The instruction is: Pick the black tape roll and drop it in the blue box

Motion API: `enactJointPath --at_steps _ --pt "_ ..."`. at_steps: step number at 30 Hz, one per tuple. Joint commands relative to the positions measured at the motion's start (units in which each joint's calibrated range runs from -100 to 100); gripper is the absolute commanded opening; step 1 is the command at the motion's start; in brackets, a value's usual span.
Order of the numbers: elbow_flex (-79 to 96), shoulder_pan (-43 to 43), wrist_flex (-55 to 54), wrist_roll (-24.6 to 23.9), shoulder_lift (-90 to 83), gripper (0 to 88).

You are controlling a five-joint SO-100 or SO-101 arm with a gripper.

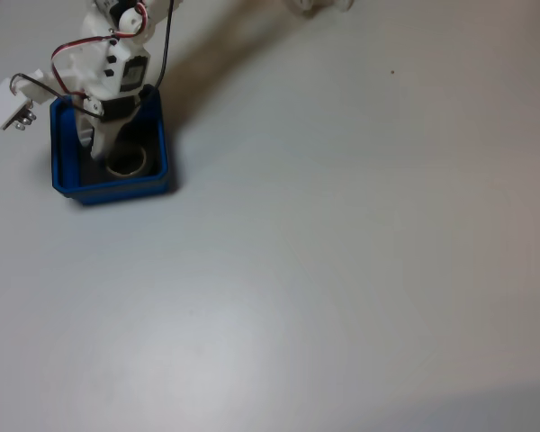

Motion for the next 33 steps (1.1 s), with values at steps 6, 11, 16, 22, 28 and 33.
enactJointPath --at_steps 6,11,16,22,28,33 --pt "-4.1 -0.1 -1.0 0.3 -8.6 8.2" --pt "-4.1 -0.9 -0.9 0.2 -12.5 0.0" --pt "-3.8 -3.5 -0.5 0.2 -18.4 0.3" --pt "-3.9 -13.5 -1.0 0.2 -21.4 0.6" --pt "-4.0 -28.2 -1.1 0.2 -21.5 0.6" --pt "-3.7 -41.6 -1.1 0.2 -21.3 0.6"
